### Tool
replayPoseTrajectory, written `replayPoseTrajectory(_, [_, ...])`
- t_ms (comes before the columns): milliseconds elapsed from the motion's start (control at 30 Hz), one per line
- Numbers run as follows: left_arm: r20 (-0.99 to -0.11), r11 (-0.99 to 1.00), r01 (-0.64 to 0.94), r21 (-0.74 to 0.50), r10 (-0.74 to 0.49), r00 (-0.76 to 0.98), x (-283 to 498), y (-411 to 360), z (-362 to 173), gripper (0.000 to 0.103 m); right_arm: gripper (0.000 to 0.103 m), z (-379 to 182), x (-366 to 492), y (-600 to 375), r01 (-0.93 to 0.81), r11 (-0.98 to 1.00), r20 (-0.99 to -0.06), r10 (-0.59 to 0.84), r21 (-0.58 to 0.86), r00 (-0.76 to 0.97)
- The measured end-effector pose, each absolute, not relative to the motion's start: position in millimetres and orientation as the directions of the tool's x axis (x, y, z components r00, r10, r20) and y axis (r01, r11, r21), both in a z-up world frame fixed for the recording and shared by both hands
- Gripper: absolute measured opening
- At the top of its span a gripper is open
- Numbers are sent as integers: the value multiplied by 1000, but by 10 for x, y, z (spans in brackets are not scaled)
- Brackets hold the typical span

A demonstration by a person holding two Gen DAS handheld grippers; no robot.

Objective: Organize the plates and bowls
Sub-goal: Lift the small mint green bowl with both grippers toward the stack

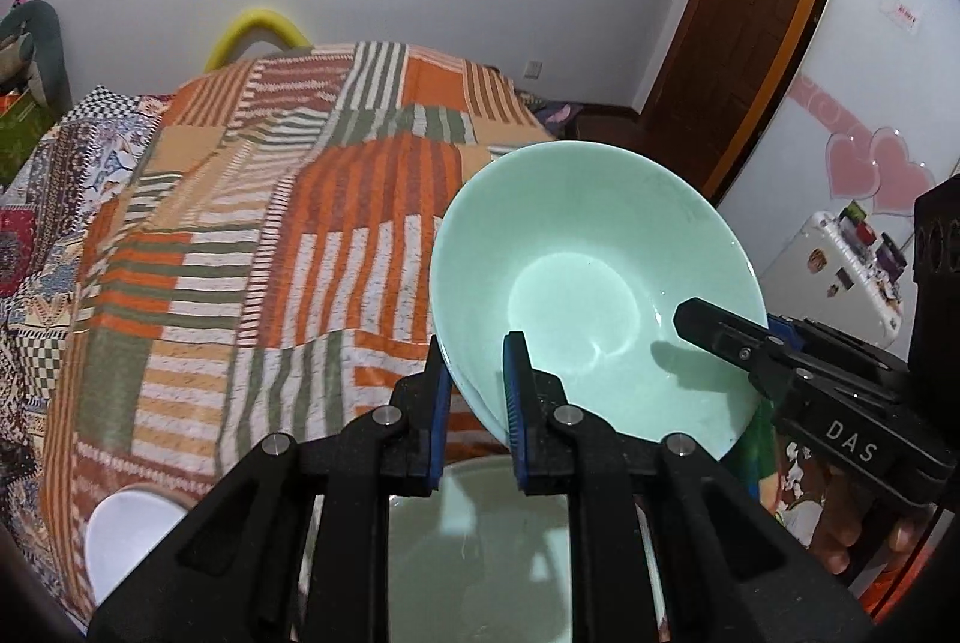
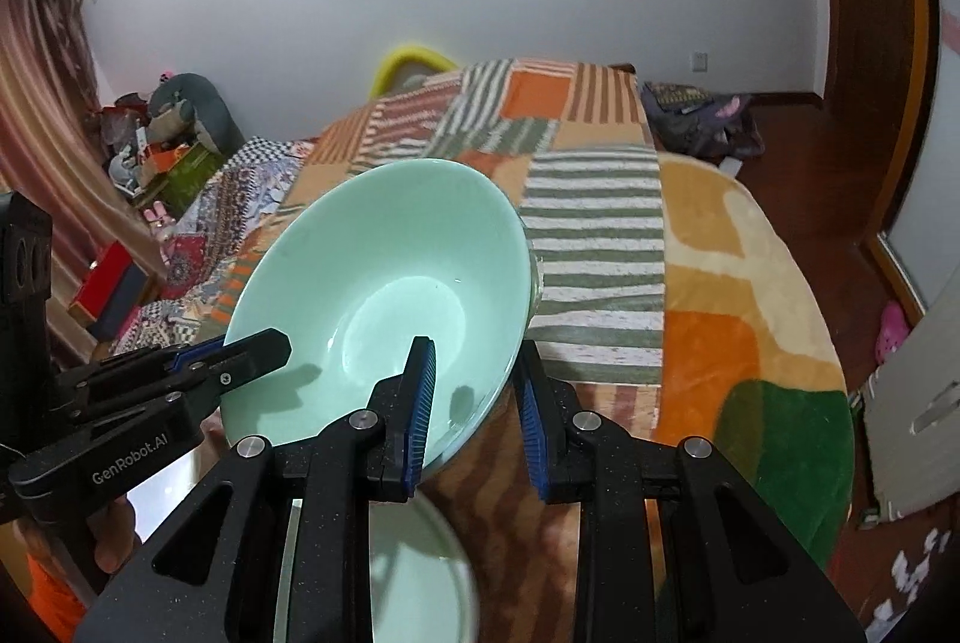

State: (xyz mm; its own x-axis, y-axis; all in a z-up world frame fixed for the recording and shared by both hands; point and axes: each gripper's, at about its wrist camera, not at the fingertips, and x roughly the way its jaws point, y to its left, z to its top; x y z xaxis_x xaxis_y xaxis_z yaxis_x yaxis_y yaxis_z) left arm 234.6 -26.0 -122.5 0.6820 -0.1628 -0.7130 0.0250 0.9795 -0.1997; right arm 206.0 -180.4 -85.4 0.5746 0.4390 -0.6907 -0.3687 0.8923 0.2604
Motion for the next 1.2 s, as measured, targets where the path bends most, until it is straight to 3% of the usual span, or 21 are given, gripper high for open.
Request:
replayPoseTrajectory(567, [-649,979,-42,-200,-100,755,1437,357,-827,16,24,-692,1654,-1285,-461,841,-640,523,283,562])
replayPoseTrajectory(1200, [-669,957,-190,-219,-6,743,731,1036,-984,16,24,-833,1285,-590,-566,769,-653,596,297,468])
